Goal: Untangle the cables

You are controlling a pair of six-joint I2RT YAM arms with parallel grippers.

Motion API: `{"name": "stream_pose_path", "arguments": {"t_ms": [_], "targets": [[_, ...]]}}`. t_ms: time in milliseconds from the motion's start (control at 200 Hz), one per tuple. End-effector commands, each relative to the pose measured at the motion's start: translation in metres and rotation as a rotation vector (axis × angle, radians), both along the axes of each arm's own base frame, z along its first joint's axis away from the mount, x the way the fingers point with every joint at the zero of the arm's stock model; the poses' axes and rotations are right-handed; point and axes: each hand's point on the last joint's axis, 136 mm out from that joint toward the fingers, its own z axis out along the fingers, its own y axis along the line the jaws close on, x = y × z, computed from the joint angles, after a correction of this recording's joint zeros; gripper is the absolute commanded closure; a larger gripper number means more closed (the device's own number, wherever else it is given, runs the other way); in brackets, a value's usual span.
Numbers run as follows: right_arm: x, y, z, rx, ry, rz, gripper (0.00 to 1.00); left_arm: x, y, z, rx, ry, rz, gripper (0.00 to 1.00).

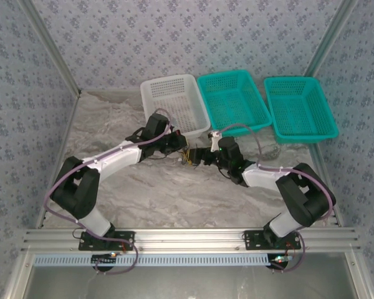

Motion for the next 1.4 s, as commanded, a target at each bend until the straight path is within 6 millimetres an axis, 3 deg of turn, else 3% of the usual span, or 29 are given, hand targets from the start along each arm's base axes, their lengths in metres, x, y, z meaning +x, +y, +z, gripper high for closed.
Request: {"name": "stream_pose_path", "arguments": {"t_ms": [0,145,340,420,550,615,645,735,929,1024,1139,1244,1394], "targets": [[0.008,0.004,0.008,-0.066,-0.155,-0.031,0.17,-0.002,-0.006,0.017,-0.060,-0.027,-0.017,1.00],[0.012,0.021,0.014,-0.134,-0.240,-0.009,0.20,-0.003,-0.005,0.021,-0.063,-0.039,-0.019,1.00],[0.025,0.034,0.005,-0.219,-0.263,-0.049,0.22,-0.004,-0.006,0.024,-0.073,-0.041,-0.026,1.00],[0.028,0.038,-0.001,-0.248,-0.267,-0.062,0.35,-0.004,-0.007,0.024,-0.075,-0.041,-0.027,1.00],[0.032,0.037,-0.011,-0.259,-0.245,-0.102,0.42,-0.005,-0.007,0.029,-0.080,-0.053,-0.036,1.00],[0.033,0.032,-0.016,-0.274,-0.229,-0.145,0.65,-0.005,-0.009,0.036,-0.097,-0.095,-0.052,1.00],[0.033,0.031,-0.017,-0.279,-0.224,-0.153,0.70,-0.006,-0.010,0.040,-0.107,-0.132,-0.063,1.00],[0.027,0.029,-0.025,-0.292,-0.198,-0.138,0.71,-0.006,-0.011,0.045,-0.096,-0.190,-0.082,1.00],[0.014,0.005,-0.040,-0.366,-0.138,-0.176,0.75,-0.014,-0.026,0.062,0.010,-0.307,-0.241,1.00],[0.006,-0.013,-0.044,-0.413,-0.116,-0.210,0.78,-0.006,-0.013,0.068,0.149,-0.373,-0.211,1.00],[-0.004,-0.036,-0.053,-0.457,-0.069,-0.261,0.78,-0.004,-0.012,0.091,0.120,-0.437,-0.201,1.00],[-0.015,-0.051,-0.061,-0.499,-0.034,-0.279,0.78,-0.001,-0.010,0.099,0.116,-0.438,-0.178,1.00],[-0.027,-0.069,-0.067,-0.549,0.012,-0.299,0.78,0.012,0.018,0.110,0.208,-0.454,-0.040,1.00]]}}
